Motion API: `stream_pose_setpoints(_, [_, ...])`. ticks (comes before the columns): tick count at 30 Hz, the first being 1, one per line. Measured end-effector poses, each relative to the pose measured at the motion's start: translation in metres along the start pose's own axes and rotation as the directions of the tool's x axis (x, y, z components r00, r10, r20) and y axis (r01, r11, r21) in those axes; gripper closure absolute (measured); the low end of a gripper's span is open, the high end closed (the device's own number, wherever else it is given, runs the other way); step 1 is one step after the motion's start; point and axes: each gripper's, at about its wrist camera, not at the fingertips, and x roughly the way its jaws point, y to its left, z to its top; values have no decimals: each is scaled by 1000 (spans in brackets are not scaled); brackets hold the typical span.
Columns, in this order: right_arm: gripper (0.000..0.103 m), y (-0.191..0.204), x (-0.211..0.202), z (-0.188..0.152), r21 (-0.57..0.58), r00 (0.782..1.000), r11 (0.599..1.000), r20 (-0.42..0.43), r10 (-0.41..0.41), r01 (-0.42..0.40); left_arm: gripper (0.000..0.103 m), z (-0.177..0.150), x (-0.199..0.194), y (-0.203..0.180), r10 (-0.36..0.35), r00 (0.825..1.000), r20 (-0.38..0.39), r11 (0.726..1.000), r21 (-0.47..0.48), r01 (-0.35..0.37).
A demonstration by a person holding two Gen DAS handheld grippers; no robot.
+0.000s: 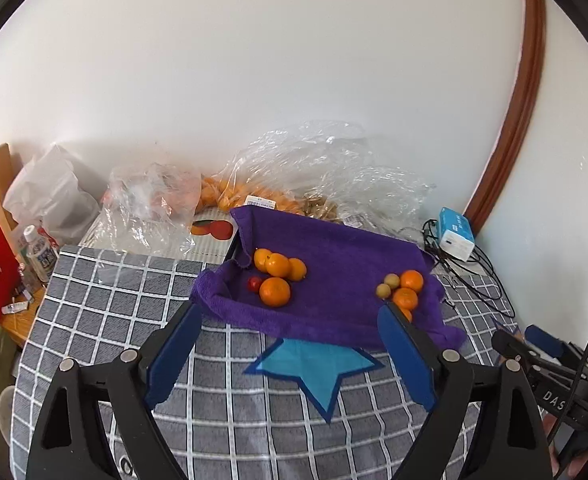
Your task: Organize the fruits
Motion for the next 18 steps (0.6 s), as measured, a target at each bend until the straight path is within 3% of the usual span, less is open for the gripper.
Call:
stream_pose_setpoints(6, [7, -12, -44, -21, -8, 998, 1000, 70, 1, -1, 9, -25, -35, -17, 15, 1000, 23, 998, 59, -16])
stream_pose_setpoints(18, [3, -31, -83, -59, -5, 995, 999, 86, -51, 52, 7, -58, -73, -40, 30, 998, 62, 994, 100, -36])
